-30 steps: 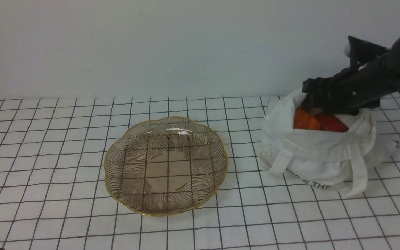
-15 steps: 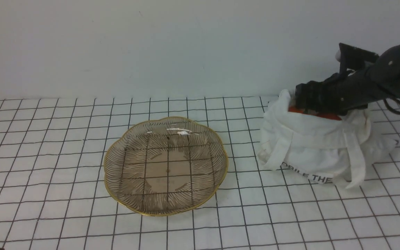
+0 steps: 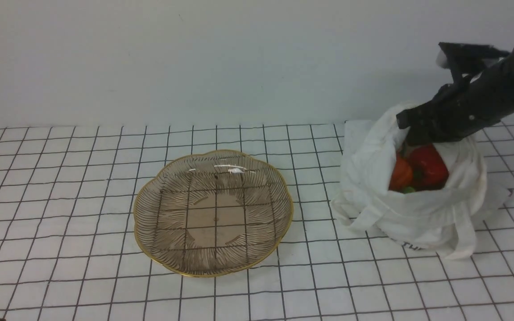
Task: Take vegetables from bag on white checkered tablecloth place on plate.
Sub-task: 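Reach into the cloth bag toward the pumpkin with the right gripper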
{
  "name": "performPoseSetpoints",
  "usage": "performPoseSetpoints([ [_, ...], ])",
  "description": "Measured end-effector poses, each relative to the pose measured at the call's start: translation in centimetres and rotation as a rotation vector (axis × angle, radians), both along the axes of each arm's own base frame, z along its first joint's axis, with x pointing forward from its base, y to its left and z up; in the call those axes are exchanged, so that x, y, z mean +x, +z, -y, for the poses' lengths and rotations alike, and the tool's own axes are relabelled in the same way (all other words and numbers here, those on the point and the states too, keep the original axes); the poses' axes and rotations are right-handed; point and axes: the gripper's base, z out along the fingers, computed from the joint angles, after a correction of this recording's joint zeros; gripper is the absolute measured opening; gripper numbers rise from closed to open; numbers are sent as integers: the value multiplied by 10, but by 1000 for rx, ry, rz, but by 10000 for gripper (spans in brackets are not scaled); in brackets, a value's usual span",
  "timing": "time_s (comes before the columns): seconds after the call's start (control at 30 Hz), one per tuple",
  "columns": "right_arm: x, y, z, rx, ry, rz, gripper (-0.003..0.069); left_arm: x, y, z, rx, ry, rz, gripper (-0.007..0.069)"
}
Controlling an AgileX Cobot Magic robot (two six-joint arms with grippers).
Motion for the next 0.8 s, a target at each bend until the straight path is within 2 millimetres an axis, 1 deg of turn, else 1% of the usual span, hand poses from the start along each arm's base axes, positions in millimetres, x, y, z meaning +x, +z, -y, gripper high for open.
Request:
performPoseSetpoints([
  [0.1,-11,20,4,-30,-14,14,-10,0,0,0,0,0,0,-8],
  [0.13,-12,21,4,-33,-13,17,-10,0,0,0,0,0,0,-8],
  [0.17,-16,28,6,-45,-22,20,-10,0,0,0,0,0,0,-8],
  [0.23,-19,27,6,-43,-31,-7,-10,0,0,0,0,0,0,-8],
  [0.33,-19,17,5,-30,-38,-75,-10,0,0,0,0,0,0,-8],
  [0.4,-15,4,3,-8,-45,-127,-3,0,0,0,0,0,0,-8],
  [0.43,-10,-9,1,12,-51,-162,10,0,0,0,0,0,0,-8],
  [0.47,-10,-9,1,12,-50,-161,10,0,0,0,0,0,0,-8],
  [0.5,-4,-24,-1,29,-51,-193,41,0,0,0,0,0,0,-8],
  [0.53,-2,-29,-1,32,-49,-198,50,0,0,0,0,0,0,-8],
  [0.57,1,-37,-2,37,-44,-202,83,0,0,0,0,0,0,-8],
  [0.6,2,-39,-3,46,-43,-203,102,0,0,0,0,0,0,-8],
  [0.63,4,-42,-6,64,-33,-196,155,0,0,0,0,0,0,-8],
  [0.7,5,-42,-8,71,-17,-182,197,0,0,0,0,0,0,-8],
  [0.73,6,-41,-13,60,28,-150,270,0,0,0,0,0,0,-8],
  [0.77,7,-41,-15,49,50,-135,298,0,0,0,0,0,0,-8],
  [0.8,8,-41,-22,19,104,-100,365,0,0,0,0,0,0,-8],
])
